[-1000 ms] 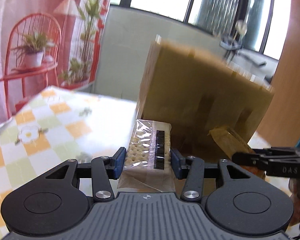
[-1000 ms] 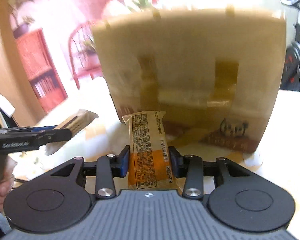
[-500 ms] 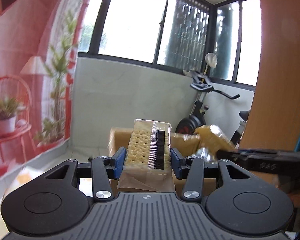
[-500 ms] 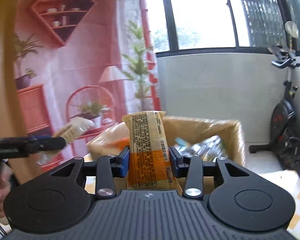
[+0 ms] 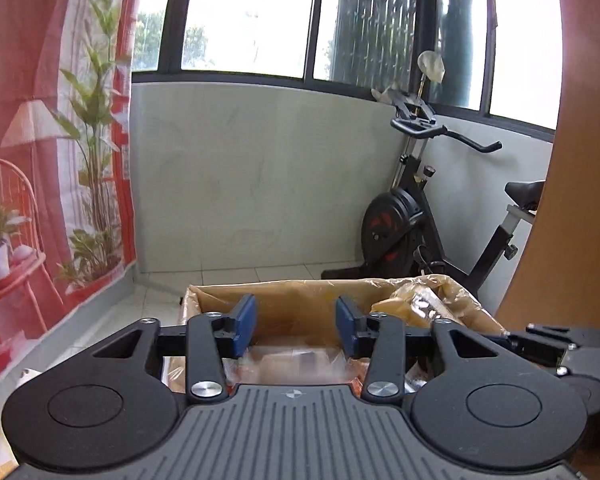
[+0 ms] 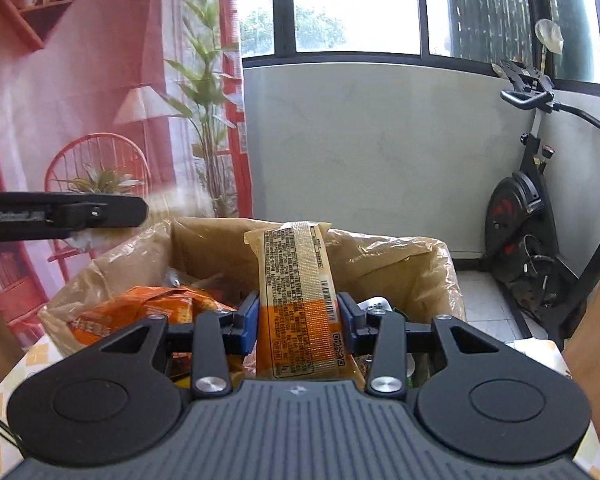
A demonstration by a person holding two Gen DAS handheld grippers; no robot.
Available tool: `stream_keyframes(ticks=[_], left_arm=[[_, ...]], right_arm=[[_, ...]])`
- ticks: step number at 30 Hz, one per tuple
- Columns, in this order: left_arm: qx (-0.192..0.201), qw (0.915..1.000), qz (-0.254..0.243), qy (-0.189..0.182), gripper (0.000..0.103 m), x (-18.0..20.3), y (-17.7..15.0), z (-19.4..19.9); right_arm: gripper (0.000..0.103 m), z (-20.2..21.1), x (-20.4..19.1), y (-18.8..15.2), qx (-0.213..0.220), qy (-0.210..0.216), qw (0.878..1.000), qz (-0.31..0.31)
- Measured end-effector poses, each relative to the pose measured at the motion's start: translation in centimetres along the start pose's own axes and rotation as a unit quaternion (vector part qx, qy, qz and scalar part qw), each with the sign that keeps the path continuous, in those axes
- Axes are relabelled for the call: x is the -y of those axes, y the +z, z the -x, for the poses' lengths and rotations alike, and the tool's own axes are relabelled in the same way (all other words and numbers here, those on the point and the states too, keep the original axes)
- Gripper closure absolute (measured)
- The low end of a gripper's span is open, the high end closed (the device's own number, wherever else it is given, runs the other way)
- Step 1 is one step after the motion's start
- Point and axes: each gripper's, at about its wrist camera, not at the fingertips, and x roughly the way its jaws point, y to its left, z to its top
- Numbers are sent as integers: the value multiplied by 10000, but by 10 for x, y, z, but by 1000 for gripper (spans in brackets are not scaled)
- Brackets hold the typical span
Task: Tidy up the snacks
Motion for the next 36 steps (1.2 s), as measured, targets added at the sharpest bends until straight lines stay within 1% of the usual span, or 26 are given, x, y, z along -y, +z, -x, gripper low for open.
stream_keyframes(ticks=[3, 4, 5, 6, 8, 11, 13, 14, 15, 17, 19, 24, 27, 29, 33, 36], left_arm=[[21, 10000, 63, 29, 56, -7, -1, 2], [-21, 10000, 75, 21, 53, -11, -3, 6], [-47, 10000, 57, -27, 47, -12, -3, 8], [-40, 10000, 11, -63, 43, -12, -5, 11], [-14, 10000, -72, -68, 29, -13, -7, 20], [-60, 9999, -74, -105, 17, -14, -7, 32], [-67, 9999, -108, -83, 14, -14, -7, 43], [-62, 9999, -140, -63, 12, -13, -8, 49], [-54, 9998, -175, -51, 11, -13, -8, 56], [-9, 9997, -245, 7, 10, -11, -9, 70], [23, 9995, -293, 88, 9, -9, -10, 84], [67, 9993, -233, 277, 8, -6, -14, 118], [46, 9993, -111, 364, 8, -5, -15, 136], [52, 9991, -72, 425, 8, -5, -15, 149], [273, 9975, -102, 647, 8, -1, -17, 178], [420, 9945, -249, 924, 8, 7, -16, 200]], right_arm=[[59, -12, 3, 1, -26, 45, 9997, -245], [59, -15, 4, 0, -32, 61, 9995, -300], [58, -17, 4, 0, -59, 45, 9995, -298], [54, -17, 4, 0, -84, 37, 9996, -255], [45, -14, 0, 2, -77, 21, 9999, -111], [41, -2, -5, 5, 53, 0, 10000, 14], [36, 8, -8, 8, 99, -11, 9999, 33], [32, 13, -9, 9, 127, -18, 9999, 43], [27, 18, -11, 10, 157, -27, 9999, 59], [20, 31, -15, 12, 218, -29, 9997, 89], [16, 46, -17, 13, 316, -16, 9994, 107], [1, 83, -26, 12, 512, -69, 9986, 60], [0, 111, -33, 8, 801, 82, 9967, 61], [0, 127, -36, 8, 881, 51, 9961, -1], [0, 158, -38, 8, 1050, -10, 9942, -221], [0, 182, -39, 7, 1155, 6, 9925, -389]])
